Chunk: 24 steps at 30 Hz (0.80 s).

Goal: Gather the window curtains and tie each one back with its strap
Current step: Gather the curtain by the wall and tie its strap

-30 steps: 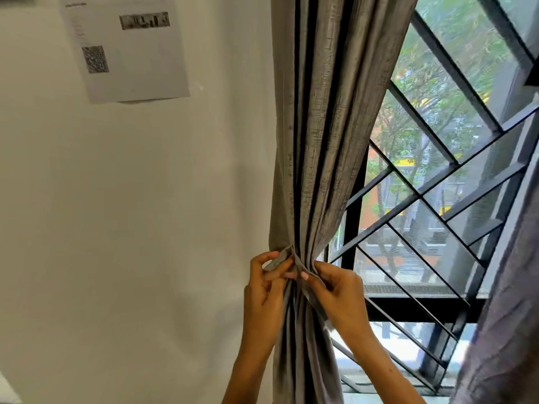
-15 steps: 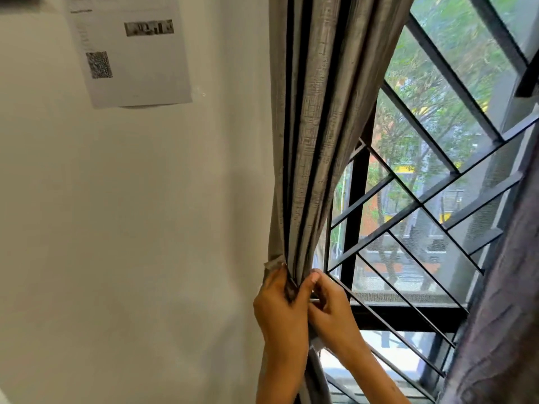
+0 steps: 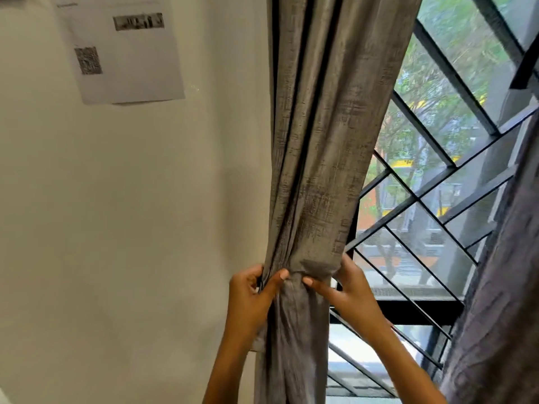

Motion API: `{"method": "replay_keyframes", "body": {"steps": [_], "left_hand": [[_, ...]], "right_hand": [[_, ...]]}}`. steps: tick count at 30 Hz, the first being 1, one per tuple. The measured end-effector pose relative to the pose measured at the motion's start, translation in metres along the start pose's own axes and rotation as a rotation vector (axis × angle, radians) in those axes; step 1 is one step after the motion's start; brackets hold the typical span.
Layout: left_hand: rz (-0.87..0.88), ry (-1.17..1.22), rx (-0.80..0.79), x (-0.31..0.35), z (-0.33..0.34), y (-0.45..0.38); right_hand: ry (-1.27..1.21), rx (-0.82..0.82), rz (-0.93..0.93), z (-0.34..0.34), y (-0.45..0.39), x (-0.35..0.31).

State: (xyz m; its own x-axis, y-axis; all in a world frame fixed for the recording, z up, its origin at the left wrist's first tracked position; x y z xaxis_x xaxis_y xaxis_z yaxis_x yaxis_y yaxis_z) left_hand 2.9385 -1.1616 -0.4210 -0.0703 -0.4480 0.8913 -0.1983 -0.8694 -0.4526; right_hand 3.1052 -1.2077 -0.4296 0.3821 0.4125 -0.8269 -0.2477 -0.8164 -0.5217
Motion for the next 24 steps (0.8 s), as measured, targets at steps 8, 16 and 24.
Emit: {"method": "replay_keyframes", "body": {"steps": [8,16,24], "left_hand": [[0.071,-0.138,0.17,0.01,0.023,0.019],[0.087,-0.135,0.131,0.007,0.031,0.031],[0.074,-0.145,0.062,0.006,0.03,0.036]], "right_hand": [[0.261,0.381,-0.056,0.047,0.038,-0.026],[0.064,0.327,0.073,0.06,0.044,-0.014],[0.215,0.092,-0.106,0.055,0.053,-0.012]]}}
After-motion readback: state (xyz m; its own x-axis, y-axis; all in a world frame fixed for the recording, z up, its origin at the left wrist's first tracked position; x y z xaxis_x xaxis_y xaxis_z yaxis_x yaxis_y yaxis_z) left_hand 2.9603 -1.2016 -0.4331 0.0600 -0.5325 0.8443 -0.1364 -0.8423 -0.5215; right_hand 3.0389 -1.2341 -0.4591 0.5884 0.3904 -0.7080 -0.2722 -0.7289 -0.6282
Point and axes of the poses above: each hand's wrist, its own y-axis away from the middle knuckle, its own z-axis out of the palm, x = y × z, the point moved 2 cm from there along -y, towards the middle knuckle, and after that the axes turned 2 degrees about z, right-handed, at the moved point
